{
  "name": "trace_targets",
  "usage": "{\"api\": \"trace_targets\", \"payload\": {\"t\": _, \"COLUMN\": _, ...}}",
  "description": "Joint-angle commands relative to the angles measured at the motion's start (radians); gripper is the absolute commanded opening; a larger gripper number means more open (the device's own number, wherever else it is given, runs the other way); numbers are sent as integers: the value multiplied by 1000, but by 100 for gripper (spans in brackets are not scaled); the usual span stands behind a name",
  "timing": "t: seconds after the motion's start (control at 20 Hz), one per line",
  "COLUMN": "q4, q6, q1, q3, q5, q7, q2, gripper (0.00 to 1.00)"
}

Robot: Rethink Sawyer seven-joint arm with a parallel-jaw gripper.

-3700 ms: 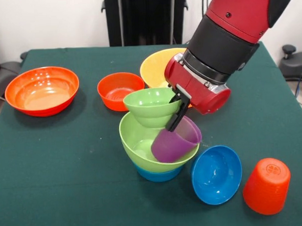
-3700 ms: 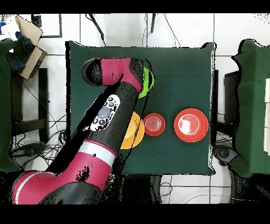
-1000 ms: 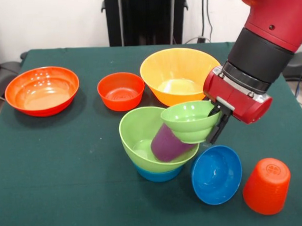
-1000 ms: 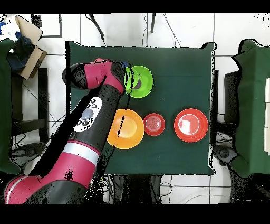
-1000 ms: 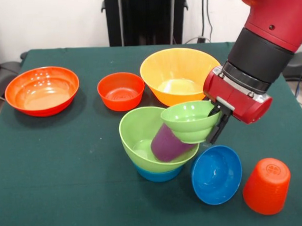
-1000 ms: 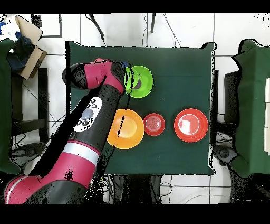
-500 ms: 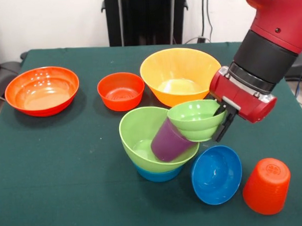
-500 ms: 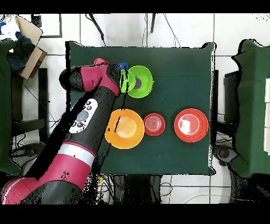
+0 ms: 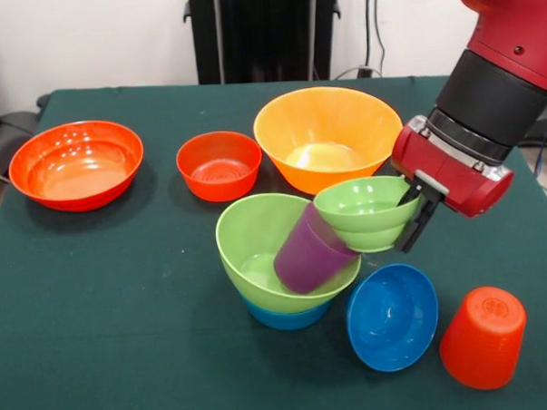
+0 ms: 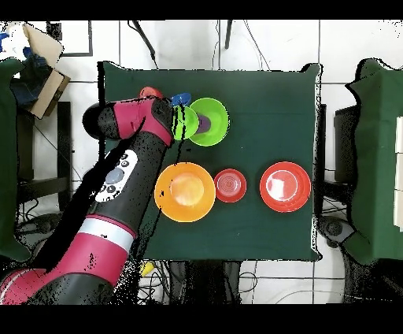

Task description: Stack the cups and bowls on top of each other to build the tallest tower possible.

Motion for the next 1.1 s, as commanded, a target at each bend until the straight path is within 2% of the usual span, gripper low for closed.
{"api": "trace_targets", "payload": {"t": 0.05, "q4": 67, "q6": 105, "q1": 16, "q3": 21, "q5": 7, "q7": 198, "q2": 54, "gripper": 0}}
{"api": "trace_targets", "payload": {"t": 0.35, "q4": 73, "q6": 87, "q1": 16, "q3": -7, "q5": 1, "q7": 189, "q2": 73, "gripper": 0}}
{"api": "trace_targets", "payload": {"t": 0.65, "q4": 89, "q6": 124, "q1": -1, "q3": 25, "q5": 12, "q7": 134, "q2": 48, "gripper": 0}}
{"api": "trace_targets", "payload": {"t": 0.95, "q4": 108, "q6": 113, "q1": 1, "q3": 70, "q5": 50, "q7": 160, "q2": 40, "gripper": 0}}
{"api": "trace_targets", "payload": {"t": 1.1, "q4": 100, "q6": 170, "q1": 15, "q3": 60, "q5": 64, "q7": 176, "q2": 43, "gripper": 0}}
